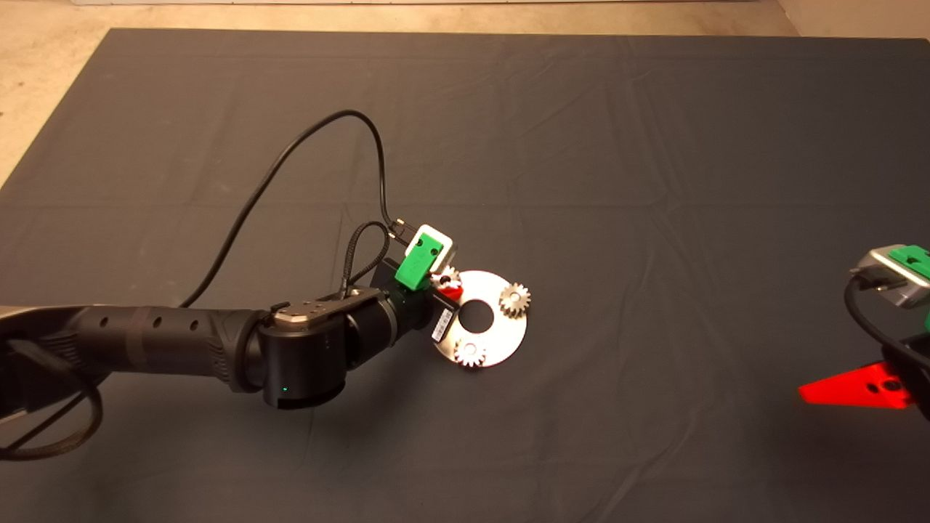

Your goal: Install three planetary gears onto the carrier pins

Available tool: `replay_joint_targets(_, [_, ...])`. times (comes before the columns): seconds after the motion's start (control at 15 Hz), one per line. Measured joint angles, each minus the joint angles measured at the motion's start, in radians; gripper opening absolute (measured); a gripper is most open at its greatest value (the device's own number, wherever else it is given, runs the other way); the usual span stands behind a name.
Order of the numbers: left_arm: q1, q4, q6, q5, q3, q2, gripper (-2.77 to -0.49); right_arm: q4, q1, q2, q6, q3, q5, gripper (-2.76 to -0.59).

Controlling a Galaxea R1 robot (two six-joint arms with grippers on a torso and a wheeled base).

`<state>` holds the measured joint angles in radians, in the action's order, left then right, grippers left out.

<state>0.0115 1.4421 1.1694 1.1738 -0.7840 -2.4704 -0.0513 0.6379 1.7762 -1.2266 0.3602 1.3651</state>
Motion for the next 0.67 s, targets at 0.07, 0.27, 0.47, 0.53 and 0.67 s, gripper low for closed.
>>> replay_joint_targets(0.07, [0.000,-0.001,0.000,0.000,0.000,0.000,-2.55,0.000,0.000,0.000,0.000,0.000,0.000,-1.16])
replay_joint_targets(0.27, [0.000,-0.001,0.000,-0.004,0.000,0.002,-2.48,0.000,0.000,0.000,0.000,0.000,0.000,-1.16])
replay_joint_targets(0.47, [0.000,-0.001,0.000,-0.004,0.000,0.002,-2.41,0.000,0.000,0.000,0.000,0.000,-0.001,-1.16])
replay_joint_targets(0.53, [0.000,-0.001,0.000,-0.004,0.000,0.002,-2.35,0.000,0.000,0.000,0.000,0.000,-0.001,-1.16])
replay_joint_targets(0.67, [0.000,-0.002,0.000,-0.003,0.000,0.002,-2.25,0.000,0.000,0.000,0.000,0.000,-0.001,-1.16])
